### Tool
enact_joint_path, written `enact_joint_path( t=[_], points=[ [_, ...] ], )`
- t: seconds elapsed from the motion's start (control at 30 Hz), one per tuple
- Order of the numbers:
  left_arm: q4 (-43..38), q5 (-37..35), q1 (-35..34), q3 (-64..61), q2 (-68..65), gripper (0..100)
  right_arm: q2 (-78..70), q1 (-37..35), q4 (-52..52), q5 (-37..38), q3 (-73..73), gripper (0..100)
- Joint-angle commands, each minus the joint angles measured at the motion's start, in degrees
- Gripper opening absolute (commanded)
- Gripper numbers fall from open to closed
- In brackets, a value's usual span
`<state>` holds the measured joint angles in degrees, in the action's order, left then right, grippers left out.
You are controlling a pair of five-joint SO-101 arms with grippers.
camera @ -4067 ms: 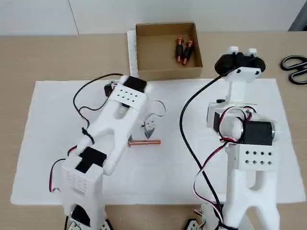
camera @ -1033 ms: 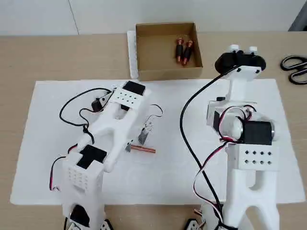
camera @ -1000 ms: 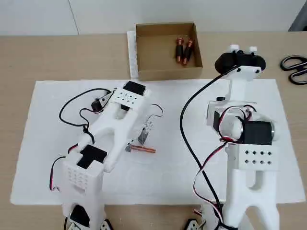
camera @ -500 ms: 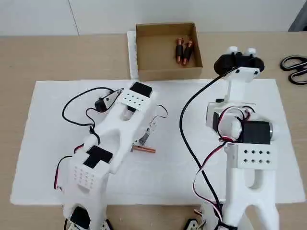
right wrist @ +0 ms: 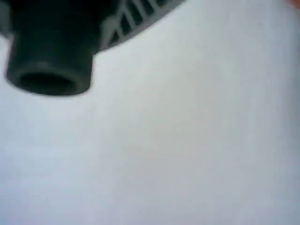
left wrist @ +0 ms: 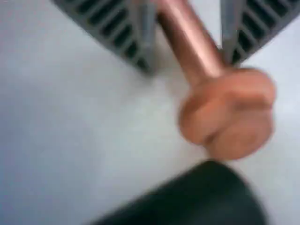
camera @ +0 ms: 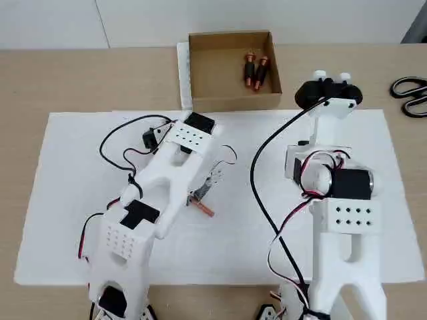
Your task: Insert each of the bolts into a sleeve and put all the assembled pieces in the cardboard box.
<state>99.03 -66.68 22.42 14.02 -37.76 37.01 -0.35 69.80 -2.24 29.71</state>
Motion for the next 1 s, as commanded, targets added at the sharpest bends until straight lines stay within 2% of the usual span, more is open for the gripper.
enact_joint_path(
  t=[0.0, 0.3, 0.47, 0.73, 0.87, 0.97],
  points=[
    [1.3, 0.4, 0.2, -0.7, -4.2, 1, 1.6, 0.4, -1.5, 0.0, -0.5, 0.3],
    [1.4, 1.1, 1.2, -0.5, -2.0, 1, 1.6, 0.4, -1.5, 0.0, -0.5, 0.3],
    [1.4, 4.6, 4.0, -0.5, 6.6, 1, 1.6, 0.4, -1.5, 0.0, -0.6, 0.3],
    [1.3, 12.9, 3.9, -0.4, 20.7, 1, 1.6, 0.4, -1.5, 0.0, -0.6, 0.3],
    [1.3, 13.4, 1.4, -0.4, 27.0, 1, 1.6, 0.4, -1.5, 0.1, -0.6, 0.3],
    [1.4, 20.0, -2.5, -1.4, 30.4, 1, 1.7, 0.4, -1.5, 0.1, -0.6, 0.3]
  ],
)
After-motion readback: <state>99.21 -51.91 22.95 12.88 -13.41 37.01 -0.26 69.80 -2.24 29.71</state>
